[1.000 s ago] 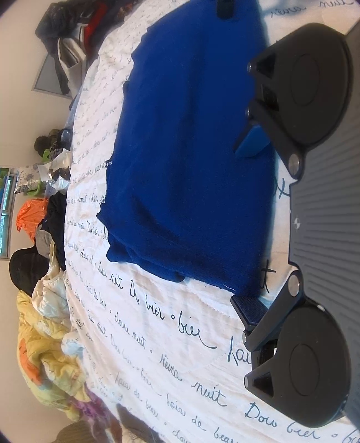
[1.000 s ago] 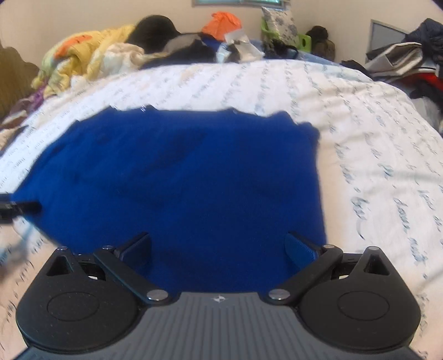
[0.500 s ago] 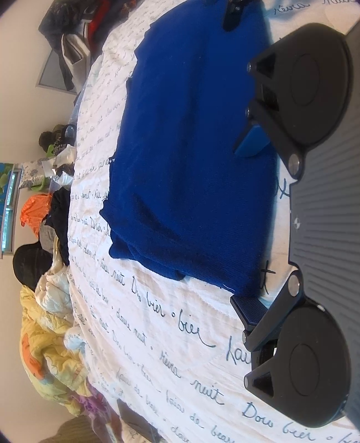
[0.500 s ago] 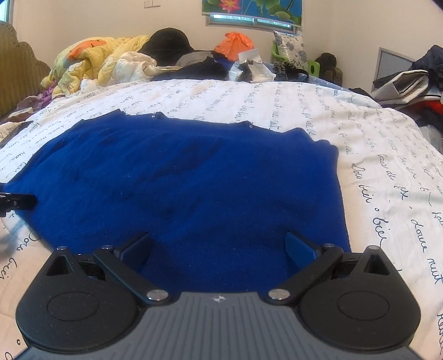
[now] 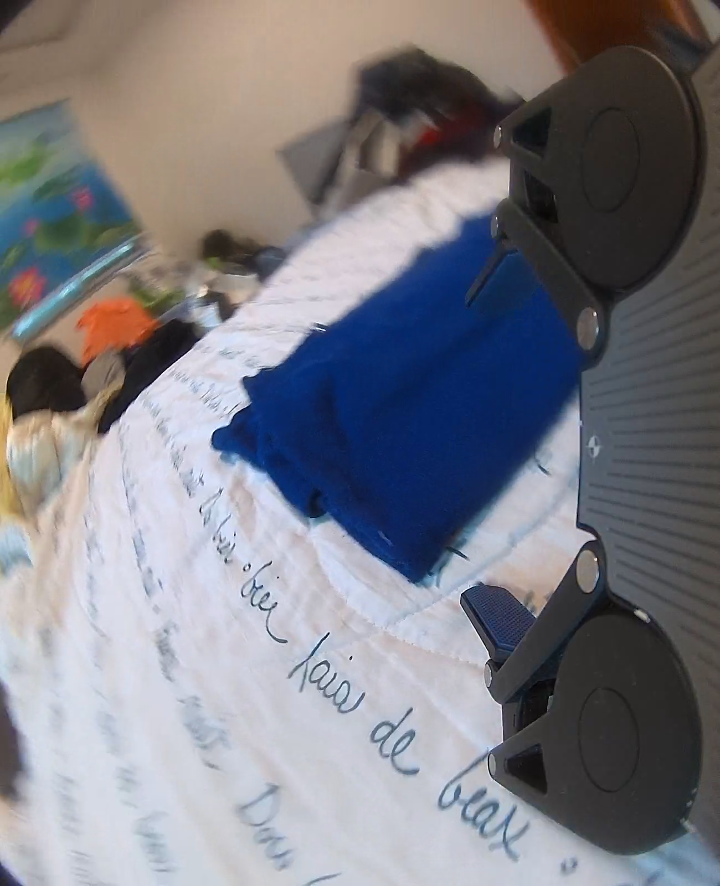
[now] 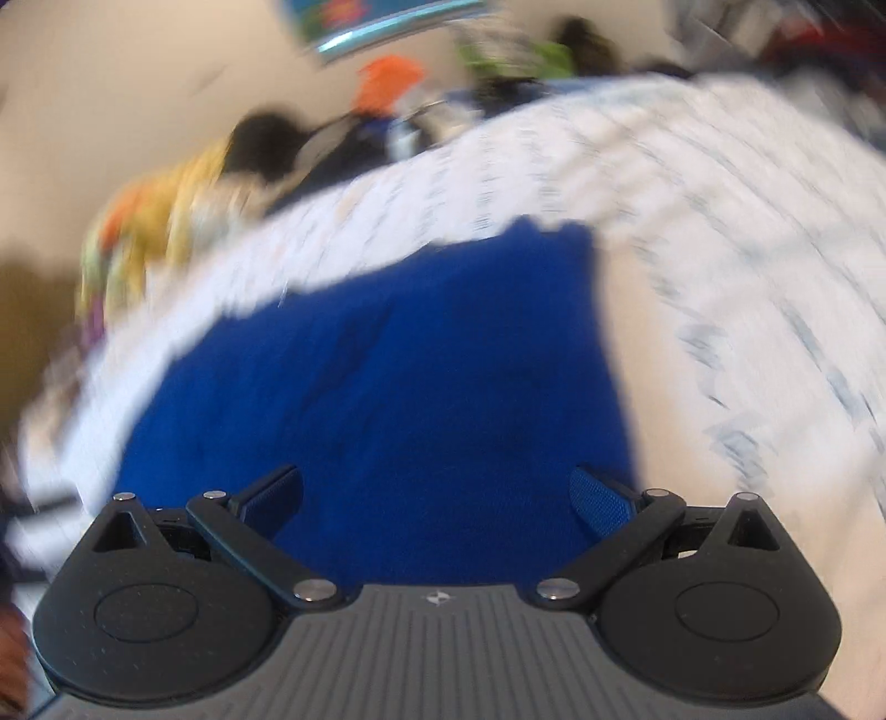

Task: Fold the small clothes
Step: 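Grasp the folded sweater's edge with the left tool while the right tool grasps it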

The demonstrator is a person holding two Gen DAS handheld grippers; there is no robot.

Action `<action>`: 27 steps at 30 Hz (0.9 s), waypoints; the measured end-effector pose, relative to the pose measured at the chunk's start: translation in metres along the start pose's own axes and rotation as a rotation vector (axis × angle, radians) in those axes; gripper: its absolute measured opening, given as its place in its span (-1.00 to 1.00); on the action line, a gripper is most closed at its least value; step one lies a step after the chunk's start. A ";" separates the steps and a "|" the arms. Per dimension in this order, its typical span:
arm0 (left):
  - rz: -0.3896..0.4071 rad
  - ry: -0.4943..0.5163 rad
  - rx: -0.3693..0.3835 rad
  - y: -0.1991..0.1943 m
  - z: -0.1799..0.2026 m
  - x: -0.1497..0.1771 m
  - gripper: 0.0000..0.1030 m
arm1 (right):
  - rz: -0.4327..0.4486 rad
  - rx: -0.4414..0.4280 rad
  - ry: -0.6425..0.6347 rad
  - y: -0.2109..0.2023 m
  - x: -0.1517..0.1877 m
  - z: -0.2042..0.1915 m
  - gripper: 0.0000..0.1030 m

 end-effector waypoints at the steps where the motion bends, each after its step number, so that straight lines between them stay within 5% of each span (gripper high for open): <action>1: -0.007 -0.031 0.012 0.003 -0.001 -0.004 0.96 | -0.005 0.026 0.041 -0.004 -0.005 0.011 1.00; 5: -0.023 -0.082 0.026 0.017 0.004 -0.013 0.76 | -0.054 0.095 0.085 -0.010 -0.009 0.040 1.00; 8: 0.003 -0.041 -0.028 0.025 0.008 -0.017 0.43 | -0.065 0.051 0.042 -0.008 -0.005 0.036 1.00; 10: 0.001 0.035 -0.127 0.030 0.011 -0.017 -0.43 | -0.078 0.073 -0.063 -0.003 0.000 0.027 1.00; 11: -0.008 0.083 -0.189 0.032 0.009 -0.017 -0.69 | -0.091 0.097 -0.145 0.001 0.003 0.021 0.98; 13: -0.016 0.142 -0.241 0.032 0.008 -0.017 -0.87 | -0.092 0.161 -0.301 0.011 0.011 0.008 0.70; 14: -0.021 0.159 -0.251 0.031 0.007 -0.017 -0.88 | -0.093 0.178 -0.347 0.012 0.011 0.004 0.16; 15: -0.021 0.171 -0.255 0.026 0.009 -0.016 -0.89 | -0.113 0.161 -0.346 0.012 0.008 0.002 -0.80; 16: -0.011 0.179 -0.240 0.018 0.011 -0.016 -0.90 | -0.157 0.122 -0.301 0.012 0.004 0.002 -0.88; 20: 0.044 0.261 -0.181 -0.020 0.019 -0.015 -0.89 | -0.134 0.099 -0.359 -0.014 -0.011 -0.005 -0.89; 24: -0.059 0.175 -0.147 0.000 -0.011 0.003 -0.79 | -0.179 0.129 -0.324 0.002 0.001 0.021 -0.69; 25: -0.050 0.149 -0.133 -0.001 -0.011 0.004 -0.52 | -0.146 0.106 -0.296 -0.001 -0.001 0.020 -0.52; 26: -0.045 0.129 -0.114 -0.001 -0.008 0.003 -0.28 | -0.153 0.115 -0.256 -0.001 -0.005 0.020 0.07; 27: -0.029 0.103 -0.085 -0.002 -0.004 0.002 0.41 | -0.140 0.122 -0.222 -0.002 -0.010 0.018 0.60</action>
Point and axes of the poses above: each gripper's, at about its wrist camera, not at the fingertips, and y roughly the way its jaws point, z to its right, x to its underside, the point moved 8 cm from there along y, roughly the way its jaws point, and after that the axes turned 9 degrees about y, right-handed, at the moved point
